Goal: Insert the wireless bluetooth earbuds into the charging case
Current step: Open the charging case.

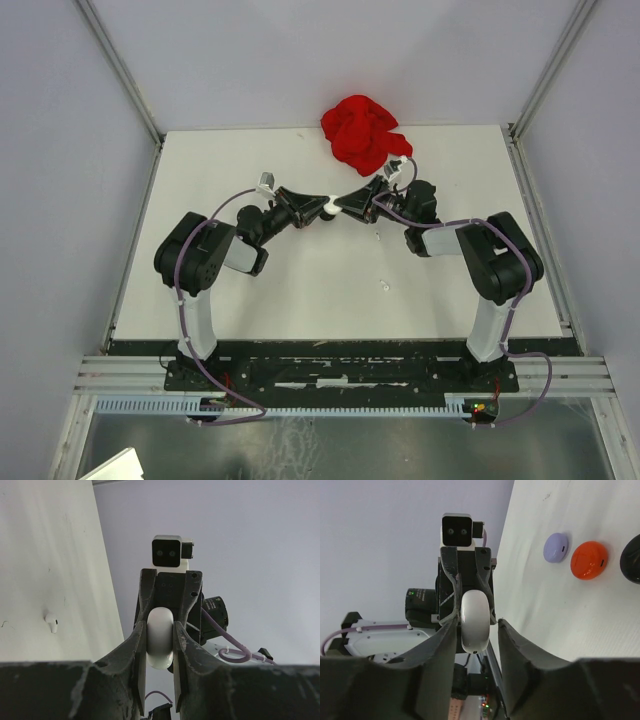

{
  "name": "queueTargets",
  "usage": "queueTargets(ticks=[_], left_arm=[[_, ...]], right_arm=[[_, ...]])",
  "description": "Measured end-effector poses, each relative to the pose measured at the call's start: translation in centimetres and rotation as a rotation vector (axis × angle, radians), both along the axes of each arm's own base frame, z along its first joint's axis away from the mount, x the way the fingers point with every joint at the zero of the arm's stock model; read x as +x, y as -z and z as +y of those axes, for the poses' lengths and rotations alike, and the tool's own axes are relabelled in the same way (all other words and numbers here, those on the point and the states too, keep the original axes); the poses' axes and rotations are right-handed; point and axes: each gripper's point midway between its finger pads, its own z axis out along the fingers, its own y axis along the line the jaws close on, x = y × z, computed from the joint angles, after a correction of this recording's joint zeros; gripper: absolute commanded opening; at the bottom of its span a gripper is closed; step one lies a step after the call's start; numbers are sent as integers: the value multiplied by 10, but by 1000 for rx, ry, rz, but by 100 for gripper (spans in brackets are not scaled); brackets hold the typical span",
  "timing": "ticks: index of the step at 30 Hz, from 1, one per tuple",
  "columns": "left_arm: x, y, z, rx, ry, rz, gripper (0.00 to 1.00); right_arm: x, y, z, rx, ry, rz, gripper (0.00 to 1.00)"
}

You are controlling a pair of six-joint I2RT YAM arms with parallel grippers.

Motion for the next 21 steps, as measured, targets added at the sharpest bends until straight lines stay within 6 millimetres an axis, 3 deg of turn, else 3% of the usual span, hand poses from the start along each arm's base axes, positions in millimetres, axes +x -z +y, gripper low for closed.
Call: queueTargets(ticks=[4, 8, 14, 17, 21], left_arm=[[0, 0, 0, -1, 0, -1, 3], [-3, 6, 1, 9, 0, 20, 3], [-6, 14, 3, 67, -7, 71, 3], [-6, 12, 5, 122, -24, 76, 3], [-5, 6, 9, 193, -58, 76, 3]], right_arm=[[0, 0, 0, 1, -2, -1, 72], [4, 4, -7, -28, 13, -6, 84], [7, 6, -22, -267, 61, -52, 89], [5, -13, -27, -419, 81, -148, 91], [-10, -31, -18, -545, 57, -265, 92]])
